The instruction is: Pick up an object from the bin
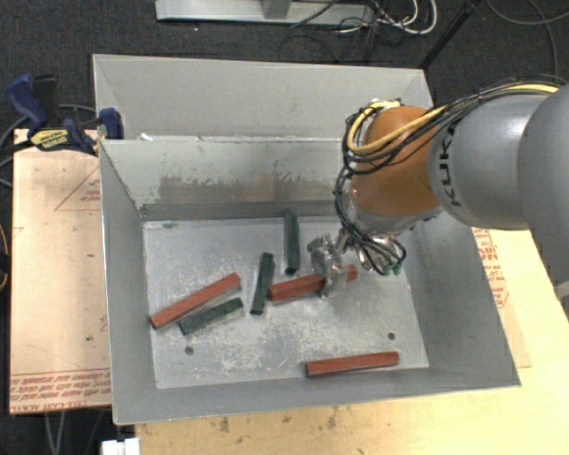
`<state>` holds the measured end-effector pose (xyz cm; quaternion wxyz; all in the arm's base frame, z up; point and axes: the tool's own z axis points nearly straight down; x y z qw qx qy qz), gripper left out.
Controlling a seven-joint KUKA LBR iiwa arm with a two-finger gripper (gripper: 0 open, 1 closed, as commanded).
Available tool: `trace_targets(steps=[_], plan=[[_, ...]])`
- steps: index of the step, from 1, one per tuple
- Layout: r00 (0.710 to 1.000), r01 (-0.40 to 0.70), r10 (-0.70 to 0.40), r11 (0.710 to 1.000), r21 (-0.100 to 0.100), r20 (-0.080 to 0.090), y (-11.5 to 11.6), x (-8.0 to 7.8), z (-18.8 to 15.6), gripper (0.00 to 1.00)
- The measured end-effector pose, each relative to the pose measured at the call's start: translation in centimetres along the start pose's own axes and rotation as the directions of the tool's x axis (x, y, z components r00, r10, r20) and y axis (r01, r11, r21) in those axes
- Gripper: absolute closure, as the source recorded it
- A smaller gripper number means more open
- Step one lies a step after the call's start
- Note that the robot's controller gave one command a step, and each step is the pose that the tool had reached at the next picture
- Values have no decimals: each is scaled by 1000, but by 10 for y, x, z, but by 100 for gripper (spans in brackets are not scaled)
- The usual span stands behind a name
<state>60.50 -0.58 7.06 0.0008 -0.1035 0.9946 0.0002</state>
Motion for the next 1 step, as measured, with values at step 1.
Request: trace_targets(steps=[1], plan=[[960, 280, -280, 960, 7, 7, -75, 4, -161, 100]])
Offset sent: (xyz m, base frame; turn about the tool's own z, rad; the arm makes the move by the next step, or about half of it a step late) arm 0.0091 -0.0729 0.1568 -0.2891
